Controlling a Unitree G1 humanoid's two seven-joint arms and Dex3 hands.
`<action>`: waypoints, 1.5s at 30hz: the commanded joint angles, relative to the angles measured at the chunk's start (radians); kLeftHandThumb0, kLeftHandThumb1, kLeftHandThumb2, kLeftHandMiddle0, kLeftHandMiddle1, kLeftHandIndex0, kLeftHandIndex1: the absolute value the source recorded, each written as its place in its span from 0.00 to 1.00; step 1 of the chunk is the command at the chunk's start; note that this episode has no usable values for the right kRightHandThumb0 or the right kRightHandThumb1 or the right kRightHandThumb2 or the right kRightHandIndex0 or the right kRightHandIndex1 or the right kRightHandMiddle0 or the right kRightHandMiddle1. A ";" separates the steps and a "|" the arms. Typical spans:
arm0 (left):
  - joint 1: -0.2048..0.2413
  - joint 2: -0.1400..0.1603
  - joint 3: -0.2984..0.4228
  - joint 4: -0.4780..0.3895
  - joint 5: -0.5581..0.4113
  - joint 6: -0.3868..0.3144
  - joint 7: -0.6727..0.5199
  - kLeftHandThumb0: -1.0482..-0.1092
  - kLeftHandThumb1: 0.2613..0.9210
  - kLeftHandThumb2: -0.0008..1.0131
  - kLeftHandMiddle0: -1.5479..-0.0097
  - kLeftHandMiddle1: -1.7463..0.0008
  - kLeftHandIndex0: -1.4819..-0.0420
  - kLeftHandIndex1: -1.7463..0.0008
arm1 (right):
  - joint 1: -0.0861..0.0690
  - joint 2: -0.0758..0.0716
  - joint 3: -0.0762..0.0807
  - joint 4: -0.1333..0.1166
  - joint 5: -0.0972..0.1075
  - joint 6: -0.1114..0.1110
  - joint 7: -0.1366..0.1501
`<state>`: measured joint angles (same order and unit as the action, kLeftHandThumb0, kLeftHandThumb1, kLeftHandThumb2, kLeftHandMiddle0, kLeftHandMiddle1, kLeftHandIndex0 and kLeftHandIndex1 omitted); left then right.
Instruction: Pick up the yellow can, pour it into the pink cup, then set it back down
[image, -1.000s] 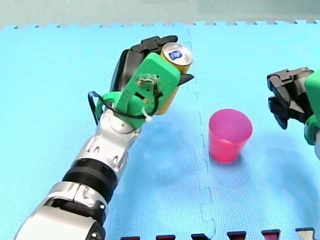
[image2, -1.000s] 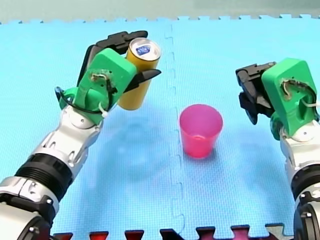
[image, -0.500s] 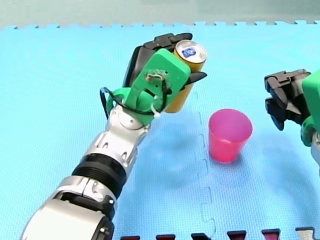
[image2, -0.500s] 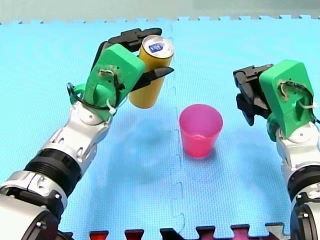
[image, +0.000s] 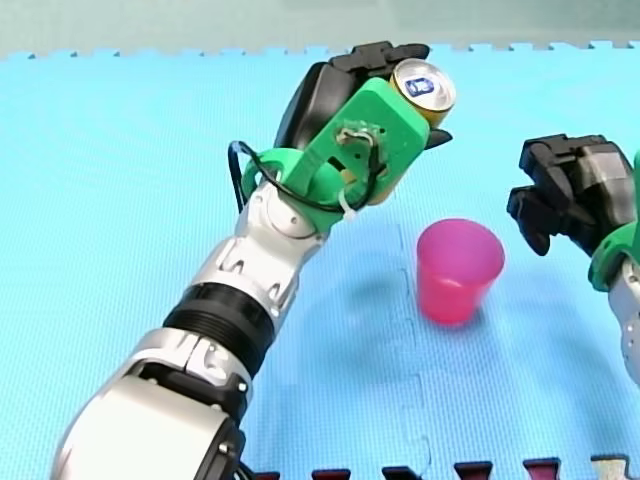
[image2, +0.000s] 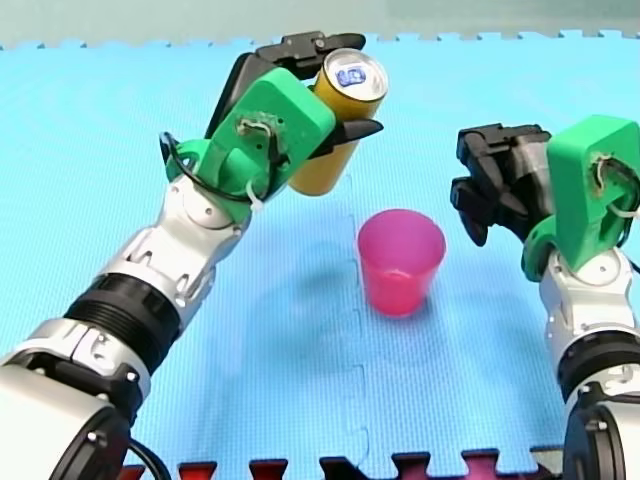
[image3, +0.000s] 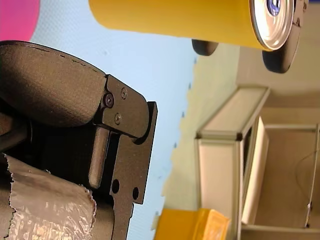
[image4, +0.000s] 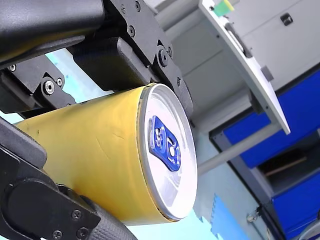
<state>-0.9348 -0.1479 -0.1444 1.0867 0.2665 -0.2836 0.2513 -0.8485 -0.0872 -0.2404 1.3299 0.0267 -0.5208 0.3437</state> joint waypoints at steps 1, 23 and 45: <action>-0.017 0.001 -0.013 -0.006 0.013 0.001 0.008 0.72 0.87 0.01 0.15 1.00 0.21 1.00 | -0.006 0.000 -0.003 -0.002 0.003 0.005 0.000; 0.025 0.079 -0.294 0.033 0.345 -0.075 0.155 0.65 0.86 0.02 0.20 0.98 0.23 0.99 | -0.037 -0.004 -0.017 -0.017 0.026 0.155 -0.070; -0.013 0.149 -0.561 0.071 0.664 -0.081 0.412 0.69 0.90 0.00 0.59 0.07 0.24 1.00 | 0.020 -0.005 0.136 0.010 -0.205 -0.109 -0.388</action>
<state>-0.9366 -0.0049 -0.6968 1.1543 0.9287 -0.3637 0.6482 -0.8315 -0.0814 -0.1052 1.3359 -0.1800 -0.6226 -0.0563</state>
